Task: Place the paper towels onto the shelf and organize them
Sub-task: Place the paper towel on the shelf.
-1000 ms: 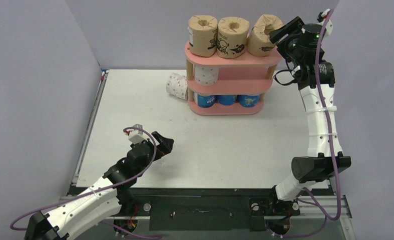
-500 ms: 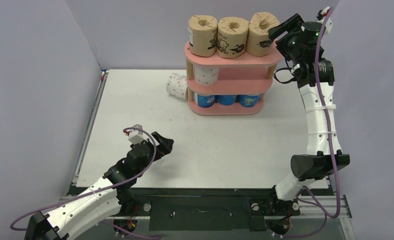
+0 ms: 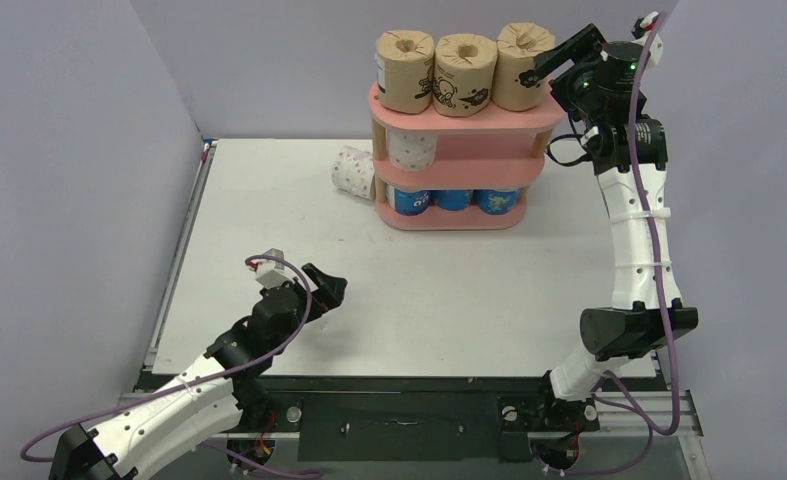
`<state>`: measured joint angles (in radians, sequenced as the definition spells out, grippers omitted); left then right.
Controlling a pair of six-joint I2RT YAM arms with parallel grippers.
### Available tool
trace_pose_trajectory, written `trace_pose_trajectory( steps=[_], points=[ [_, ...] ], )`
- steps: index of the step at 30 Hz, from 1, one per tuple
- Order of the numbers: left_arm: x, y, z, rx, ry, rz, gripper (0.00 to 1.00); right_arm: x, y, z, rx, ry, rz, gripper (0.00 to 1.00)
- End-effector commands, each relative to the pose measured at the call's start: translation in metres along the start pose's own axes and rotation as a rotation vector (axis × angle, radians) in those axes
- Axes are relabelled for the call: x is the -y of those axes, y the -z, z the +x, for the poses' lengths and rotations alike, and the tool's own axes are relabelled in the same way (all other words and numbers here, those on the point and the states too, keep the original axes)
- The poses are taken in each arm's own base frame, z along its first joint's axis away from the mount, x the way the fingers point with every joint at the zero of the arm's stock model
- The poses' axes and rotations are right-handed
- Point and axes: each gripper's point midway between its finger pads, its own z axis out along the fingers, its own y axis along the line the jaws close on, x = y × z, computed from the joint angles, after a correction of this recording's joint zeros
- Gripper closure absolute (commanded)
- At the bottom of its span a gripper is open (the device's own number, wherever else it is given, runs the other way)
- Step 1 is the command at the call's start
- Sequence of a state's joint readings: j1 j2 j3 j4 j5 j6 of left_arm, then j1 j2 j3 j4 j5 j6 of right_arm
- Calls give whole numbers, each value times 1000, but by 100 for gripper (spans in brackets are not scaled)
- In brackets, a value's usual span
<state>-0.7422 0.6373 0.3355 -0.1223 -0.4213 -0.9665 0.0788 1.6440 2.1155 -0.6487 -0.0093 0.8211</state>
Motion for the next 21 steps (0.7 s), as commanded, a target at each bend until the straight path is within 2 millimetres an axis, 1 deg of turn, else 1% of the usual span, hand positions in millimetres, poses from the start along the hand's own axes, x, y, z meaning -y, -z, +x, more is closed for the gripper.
trace_pose_trajectory(
  steps=[1, 5, 6, 7, 8, 9, 10, 15, 17, 18, 19, 20, 21],
  points=[
    [8, 0, -8, 25, 30, 30, 3, -17, 12, -15, 38, -1, -48, 28],
    [9, 1, -8, 26, 32, 32, 3, -18, 17, -19, 53, 3, -50, 28],
    [8, 1, -8, 26, 32, 31, 3, -21, 25, -23, 66, 2, -62, 28],
    [9, 1, -8, 26, 33, 33, 3, -21, 25, -22, 73, 2, -71, 29],
    [9, 1, -8, 26, 33, 33, 3, -28, 33, -28, 96, -2, -97, 29],
    [8, 1, -8, 26, 33, 33, 3, -26, 33, -26, 93, -1, -97, 29],
    [8, 1, -7, 25, 33, 33, 3, -31, 39, -29, 107, -2, -114, 29],
    [9, 1, -8, 25, 36, 33, 3, -40, 51, -29, 114, 6, -147, 34],
    [9, 0, -7, 22, 37, 33, 3, -45, 55, -25, 110, 13, -164, 38],
    [10, 0, -8, 21, 39, 34, 2, -43, 54, -24, 118, 15, -157, 43],
    [10, 1, -7, 21, 39, 34, 2, -46, 56, -25, 127, 17, -164, 47],
    [10, 1, -7, 20, 40, 34, 2, -44, 55, -23, 126, 24, -159, 53],
    [9, 1, -7, 19, 40, 33, 2, -47, 56, -21, 125, 28, -167, 56]
  ],
)
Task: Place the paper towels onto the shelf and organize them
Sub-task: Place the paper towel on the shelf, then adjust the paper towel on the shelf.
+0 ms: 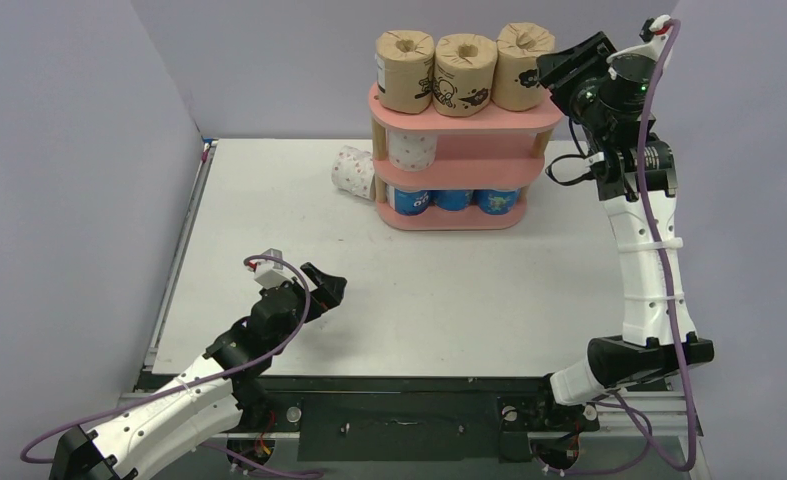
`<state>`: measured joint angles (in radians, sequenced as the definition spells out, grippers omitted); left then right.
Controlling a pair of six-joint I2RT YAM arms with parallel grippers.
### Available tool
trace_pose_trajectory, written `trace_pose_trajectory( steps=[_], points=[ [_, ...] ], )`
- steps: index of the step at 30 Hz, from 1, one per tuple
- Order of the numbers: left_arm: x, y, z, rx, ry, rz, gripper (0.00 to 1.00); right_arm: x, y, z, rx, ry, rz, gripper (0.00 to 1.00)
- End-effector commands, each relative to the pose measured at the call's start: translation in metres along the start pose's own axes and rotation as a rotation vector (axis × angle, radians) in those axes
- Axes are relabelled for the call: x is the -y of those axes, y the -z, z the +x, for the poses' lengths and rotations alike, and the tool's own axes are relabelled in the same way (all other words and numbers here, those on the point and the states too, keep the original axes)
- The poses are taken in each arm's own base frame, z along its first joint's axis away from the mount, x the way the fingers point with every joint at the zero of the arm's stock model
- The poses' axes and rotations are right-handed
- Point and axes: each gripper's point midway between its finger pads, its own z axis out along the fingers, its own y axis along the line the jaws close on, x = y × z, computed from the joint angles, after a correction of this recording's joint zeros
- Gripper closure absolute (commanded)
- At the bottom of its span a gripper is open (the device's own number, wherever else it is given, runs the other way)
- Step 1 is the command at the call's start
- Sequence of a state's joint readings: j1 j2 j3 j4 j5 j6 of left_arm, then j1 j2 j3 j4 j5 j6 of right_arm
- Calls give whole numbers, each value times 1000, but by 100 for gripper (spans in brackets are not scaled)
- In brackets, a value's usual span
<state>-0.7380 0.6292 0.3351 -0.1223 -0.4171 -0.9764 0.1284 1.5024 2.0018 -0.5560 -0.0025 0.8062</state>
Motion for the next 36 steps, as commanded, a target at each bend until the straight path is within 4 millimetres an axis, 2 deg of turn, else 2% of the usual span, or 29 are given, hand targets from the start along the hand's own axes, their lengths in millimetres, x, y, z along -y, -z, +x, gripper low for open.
trace_pose_trajectory(
  steps=[1, 5, 9, 20, 26, 30, 31, 32, 33, 34, 36],
  points=[
    [8, 0, -6, 17, 28, 27, 2, -16, 9, -11, 61, 28, -52, 62],
    [8, 0, -6, 17, 31, 25, 2, -9, -2, 2, 30, 44, -39, 72],
    [8, 0, -5, 15, 31, 23, 2, -1, -13, 12, 7, 53, -18, 76],
    [4, 1, -7, 27, 28, 9, 2, 18, -34, 27, -26, 56, 24, 78],
    [6, 0, -9, 29, 24, 9, 2, 13, -25, 33, -28, 54, -3, 78],
    [7, -2, -7, 23, 24, 12, 2, -11, 1, 60, -37, 65, -91, 80],
    [7, -2, -6, 20, 26, 14, 2, -7, -1, 73, -52, 66, -93, 81],
    [7, -3, -5, 16, 25, 14, 2, -13, 4, 80, -59, 56, -117, 85],
    [7, -3, -4, 12, 24, 14, 2, -8, 2, 92, -72, 52, -120, 89],
    [7, -3, -4, 11, 24, 13, 2, -13, 5, 98, -80, 44, -137, 98],
    [7, -3, -3, 7, 25, 13, 2, -12, 2, 116, -108, 46, -149, 100]
  ],
)
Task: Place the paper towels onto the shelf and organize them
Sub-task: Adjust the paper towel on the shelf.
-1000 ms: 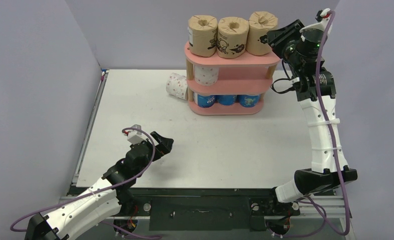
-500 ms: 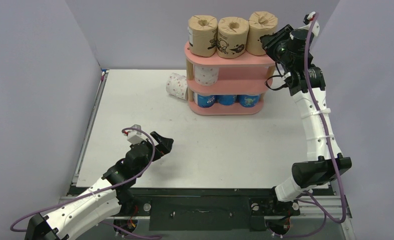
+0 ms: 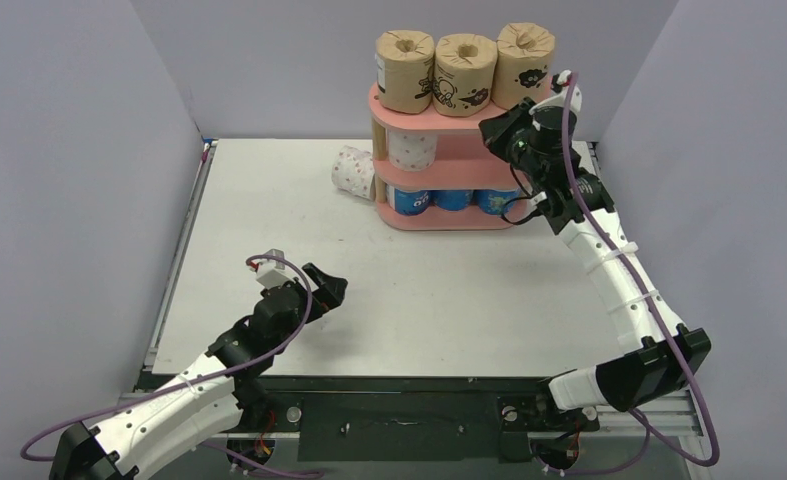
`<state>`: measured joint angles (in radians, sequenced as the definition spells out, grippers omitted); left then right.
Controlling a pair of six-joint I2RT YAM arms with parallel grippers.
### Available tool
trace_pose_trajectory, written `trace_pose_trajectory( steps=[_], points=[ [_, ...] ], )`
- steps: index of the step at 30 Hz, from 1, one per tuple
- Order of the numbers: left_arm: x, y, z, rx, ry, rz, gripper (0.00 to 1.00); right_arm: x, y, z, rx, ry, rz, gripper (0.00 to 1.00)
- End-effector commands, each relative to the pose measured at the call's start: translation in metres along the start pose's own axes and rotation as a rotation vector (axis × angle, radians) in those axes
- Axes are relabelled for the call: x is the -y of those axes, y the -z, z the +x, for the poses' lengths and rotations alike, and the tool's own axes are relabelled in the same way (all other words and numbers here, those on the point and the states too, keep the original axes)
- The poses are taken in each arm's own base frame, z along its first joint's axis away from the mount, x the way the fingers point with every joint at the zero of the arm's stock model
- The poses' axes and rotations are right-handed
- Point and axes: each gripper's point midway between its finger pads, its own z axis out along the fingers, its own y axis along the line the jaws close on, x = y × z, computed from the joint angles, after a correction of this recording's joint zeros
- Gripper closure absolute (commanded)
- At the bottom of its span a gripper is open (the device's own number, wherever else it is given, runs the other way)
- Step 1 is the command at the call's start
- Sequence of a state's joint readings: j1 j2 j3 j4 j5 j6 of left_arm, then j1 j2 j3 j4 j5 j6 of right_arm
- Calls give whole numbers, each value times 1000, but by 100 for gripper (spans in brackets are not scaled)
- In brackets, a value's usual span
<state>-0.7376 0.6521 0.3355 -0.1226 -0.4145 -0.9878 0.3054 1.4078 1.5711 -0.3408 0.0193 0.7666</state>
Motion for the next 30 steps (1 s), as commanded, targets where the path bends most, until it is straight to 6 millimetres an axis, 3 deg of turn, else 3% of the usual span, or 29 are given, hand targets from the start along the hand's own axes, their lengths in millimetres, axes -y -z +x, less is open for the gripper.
trace_pose_trajectory(
  steps=[1, 6, 30],
  points=[
    [11, 0, -8, 20, 23, 32, 2, -29, 6, -6, 74, -11, -125, 100],
    [10, 2, -9, 26, 26, 32, 2, -41, 0, 9, 51, -17, -179, 100],
    [-4, 5, -14, 65, 24, 2, 2, -52, -31, 5, 59, -11, -191, 100]
  ],
)
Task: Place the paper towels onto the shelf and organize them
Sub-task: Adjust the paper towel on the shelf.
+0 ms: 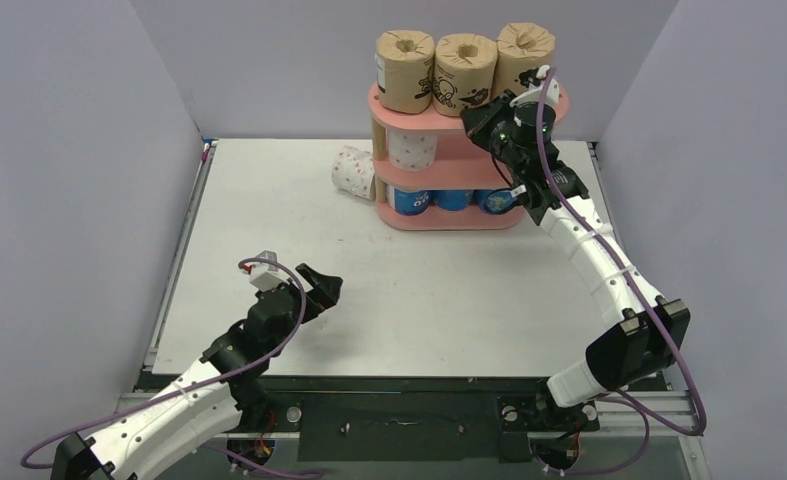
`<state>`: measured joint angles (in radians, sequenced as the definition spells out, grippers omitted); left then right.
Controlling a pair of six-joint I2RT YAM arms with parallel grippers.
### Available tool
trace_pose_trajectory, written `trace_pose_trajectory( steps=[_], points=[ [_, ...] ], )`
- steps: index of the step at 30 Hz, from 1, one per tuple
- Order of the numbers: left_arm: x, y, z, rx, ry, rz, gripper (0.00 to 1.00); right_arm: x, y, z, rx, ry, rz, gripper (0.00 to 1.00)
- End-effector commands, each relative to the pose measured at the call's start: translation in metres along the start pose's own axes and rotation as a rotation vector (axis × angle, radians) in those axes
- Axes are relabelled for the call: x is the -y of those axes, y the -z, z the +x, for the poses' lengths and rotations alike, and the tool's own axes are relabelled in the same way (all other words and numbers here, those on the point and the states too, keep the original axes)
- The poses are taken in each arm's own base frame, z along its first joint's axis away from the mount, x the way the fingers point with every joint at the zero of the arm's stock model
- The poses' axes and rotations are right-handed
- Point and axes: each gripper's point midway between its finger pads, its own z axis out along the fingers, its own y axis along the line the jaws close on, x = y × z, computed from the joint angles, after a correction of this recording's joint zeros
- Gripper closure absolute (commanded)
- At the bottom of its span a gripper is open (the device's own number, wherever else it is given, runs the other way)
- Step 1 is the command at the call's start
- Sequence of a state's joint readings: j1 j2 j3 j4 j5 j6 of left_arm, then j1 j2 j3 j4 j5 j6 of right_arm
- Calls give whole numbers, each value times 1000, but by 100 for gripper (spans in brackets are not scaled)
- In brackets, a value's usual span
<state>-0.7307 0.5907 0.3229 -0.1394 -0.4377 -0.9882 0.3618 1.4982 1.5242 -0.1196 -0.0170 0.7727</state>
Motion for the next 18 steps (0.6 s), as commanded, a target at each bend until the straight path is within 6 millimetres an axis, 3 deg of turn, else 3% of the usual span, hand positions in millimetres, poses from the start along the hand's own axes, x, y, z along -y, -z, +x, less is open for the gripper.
trace_pose_trajectory(
  steps=[1, 18],
  points=[
    [-2, -1, -5, 25, 7, -8, 2, -23, 0, -21, 55, -1, -63, 100],
    [-4, -2, -4, 22, 7, -11, 2, -19, -11, -20, 52, -5, -42, 100]
  ],
)
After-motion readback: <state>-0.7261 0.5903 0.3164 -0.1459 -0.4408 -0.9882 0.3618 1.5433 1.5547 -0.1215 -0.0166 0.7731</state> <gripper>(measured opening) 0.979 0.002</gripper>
